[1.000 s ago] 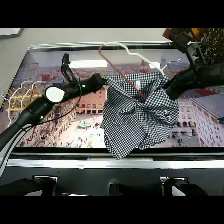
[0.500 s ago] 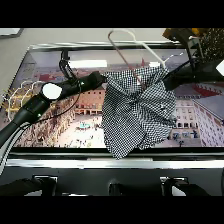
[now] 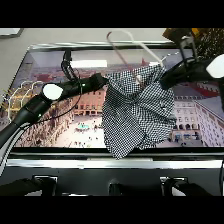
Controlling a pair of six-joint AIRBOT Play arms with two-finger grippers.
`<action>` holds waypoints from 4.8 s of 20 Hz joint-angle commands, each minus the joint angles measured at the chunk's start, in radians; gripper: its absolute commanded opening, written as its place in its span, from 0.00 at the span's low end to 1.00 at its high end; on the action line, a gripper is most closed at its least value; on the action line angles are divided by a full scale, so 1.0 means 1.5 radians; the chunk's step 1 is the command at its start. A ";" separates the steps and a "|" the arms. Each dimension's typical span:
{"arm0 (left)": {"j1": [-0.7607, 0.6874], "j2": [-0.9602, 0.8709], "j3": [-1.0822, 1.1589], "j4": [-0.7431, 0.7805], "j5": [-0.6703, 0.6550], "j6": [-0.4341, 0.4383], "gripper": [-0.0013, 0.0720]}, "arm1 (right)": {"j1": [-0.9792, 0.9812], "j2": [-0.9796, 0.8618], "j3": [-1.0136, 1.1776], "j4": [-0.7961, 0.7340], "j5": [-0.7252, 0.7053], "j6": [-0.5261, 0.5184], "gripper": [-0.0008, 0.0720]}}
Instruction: Fold the clothes and pants, and hang the long-sleeved shirts on hangers.
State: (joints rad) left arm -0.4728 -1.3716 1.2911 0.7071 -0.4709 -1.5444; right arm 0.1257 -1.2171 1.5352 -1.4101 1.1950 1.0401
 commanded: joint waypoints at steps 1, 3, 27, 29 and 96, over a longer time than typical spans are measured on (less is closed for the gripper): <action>0.003 0.000 0.001 0.000 0.004 0.001 0.05 | 0.070 0.003 0.001 -0.164 0.056 0.049 0.05; 0.011 0.000 0.001 0.002 -0.006 0.001 0.05 | 0.073 0.014 0.001 -0.214 0.069 0.068 0.05; 0.030 -0.029 0.084 0.020 0.027 0.091 0.05 | 0.074 0.004 -0.002 -0.183 0.161 0.065 0.05; 0.030 -0.029 0.084 0.023 0.025 0.091 0.05 | 0.074 -0.008 -0.002 -0.183 0.157 0.065 0.05; 0.109 -0.068 0.207 0.140 -0.185 0.177 0.05 | 0.173 0.003 -0.022 -0.272 0.240 0.120 0.05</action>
State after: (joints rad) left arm -0.3183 -1.4693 1.6009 0.8997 -0.7750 -1.2800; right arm 0.3840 -1.2140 1.5017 -1.8172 1.5440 1.2106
